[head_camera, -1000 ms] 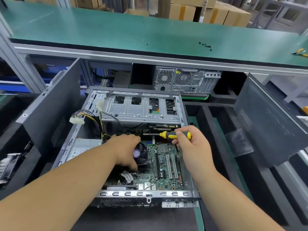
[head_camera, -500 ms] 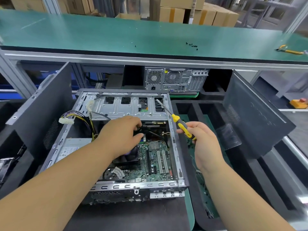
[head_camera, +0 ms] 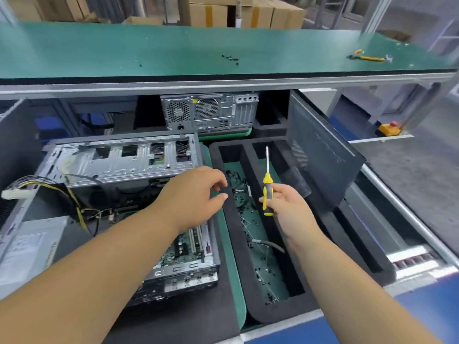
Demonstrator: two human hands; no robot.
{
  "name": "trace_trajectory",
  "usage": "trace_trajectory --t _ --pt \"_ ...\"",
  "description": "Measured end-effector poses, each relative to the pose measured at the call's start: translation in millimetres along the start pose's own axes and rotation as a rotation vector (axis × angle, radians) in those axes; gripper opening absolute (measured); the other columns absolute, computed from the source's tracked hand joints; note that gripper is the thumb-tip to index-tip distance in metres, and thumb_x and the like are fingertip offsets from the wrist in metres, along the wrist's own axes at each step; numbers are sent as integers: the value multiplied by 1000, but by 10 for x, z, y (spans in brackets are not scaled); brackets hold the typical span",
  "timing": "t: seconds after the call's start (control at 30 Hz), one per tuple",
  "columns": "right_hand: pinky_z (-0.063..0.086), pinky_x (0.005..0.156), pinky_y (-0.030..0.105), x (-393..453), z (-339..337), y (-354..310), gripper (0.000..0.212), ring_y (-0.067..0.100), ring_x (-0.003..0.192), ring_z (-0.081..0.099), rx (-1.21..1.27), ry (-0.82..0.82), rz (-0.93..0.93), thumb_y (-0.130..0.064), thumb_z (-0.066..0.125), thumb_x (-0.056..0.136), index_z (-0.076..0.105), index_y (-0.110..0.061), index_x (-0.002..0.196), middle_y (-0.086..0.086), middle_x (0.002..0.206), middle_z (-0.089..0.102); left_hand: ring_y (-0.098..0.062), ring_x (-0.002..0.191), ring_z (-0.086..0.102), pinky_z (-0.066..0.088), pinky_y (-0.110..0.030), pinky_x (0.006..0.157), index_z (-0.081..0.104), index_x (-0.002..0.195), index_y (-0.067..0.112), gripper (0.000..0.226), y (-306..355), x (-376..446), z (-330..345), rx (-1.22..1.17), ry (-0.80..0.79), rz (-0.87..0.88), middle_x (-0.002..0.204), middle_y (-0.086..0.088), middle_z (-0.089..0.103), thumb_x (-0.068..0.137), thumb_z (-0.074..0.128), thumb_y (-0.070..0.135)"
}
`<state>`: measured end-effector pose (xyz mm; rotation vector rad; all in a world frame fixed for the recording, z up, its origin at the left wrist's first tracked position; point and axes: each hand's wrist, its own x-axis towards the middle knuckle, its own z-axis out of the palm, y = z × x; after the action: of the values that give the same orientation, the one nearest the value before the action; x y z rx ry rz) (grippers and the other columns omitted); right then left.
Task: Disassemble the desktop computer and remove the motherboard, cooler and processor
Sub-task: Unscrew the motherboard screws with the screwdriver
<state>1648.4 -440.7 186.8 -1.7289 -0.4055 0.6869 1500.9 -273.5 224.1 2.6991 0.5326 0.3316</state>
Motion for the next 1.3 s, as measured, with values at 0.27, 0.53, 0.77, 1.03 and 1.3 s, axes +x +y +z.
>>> trace_trajectory --t 0.27,0.53,0.77,1.03,1.3 --pt "56 84 44 262 -593 533 22 18 74 69 -483 46 190 -14 50 81 57 -25 98 -3 84 70 -10 91 53 47 -31 79 61 107 34 19 303 210 266 41 -47 29 100 15 56 90 57 40" --pt "58 82 45 374 -737 937 16 23 77 71 -776 -126 320 -16 52 81 53 -19 96 2 79 69 -9 100 56 49 -36 89 63 107 34 18 485 292 406 42 -101 -13 103 15 57 90 56 39" --pt "56 79 40 424 -712 953 17 23 82 70 -902 -179 272 -25 48 92 50 -14 106 5 92 68 -8 96 54 47 -30 81 62 104 37 16 501 270 456 76 -104 -44 102 16 55 90 56 41" --pt "52 71 34 463 -712 943 18 16 73 64 -1029 -188 255 -30 50 92 47 -16 104 0 90 62 -7 96 53 46 -29 82 63 104 37 16 514 275 460 71 -96 -55 102 16 55 90 56 40" --pt "43 54 28 476 -714 822 18 15 67 63 -1018 -140 188 -32 52 88 48 -18 98 -1 91 61 -8 95 54 46 -29 81 63 104 36 15 477 243 422 63 -89 -72 100 16 55 91 56 39"
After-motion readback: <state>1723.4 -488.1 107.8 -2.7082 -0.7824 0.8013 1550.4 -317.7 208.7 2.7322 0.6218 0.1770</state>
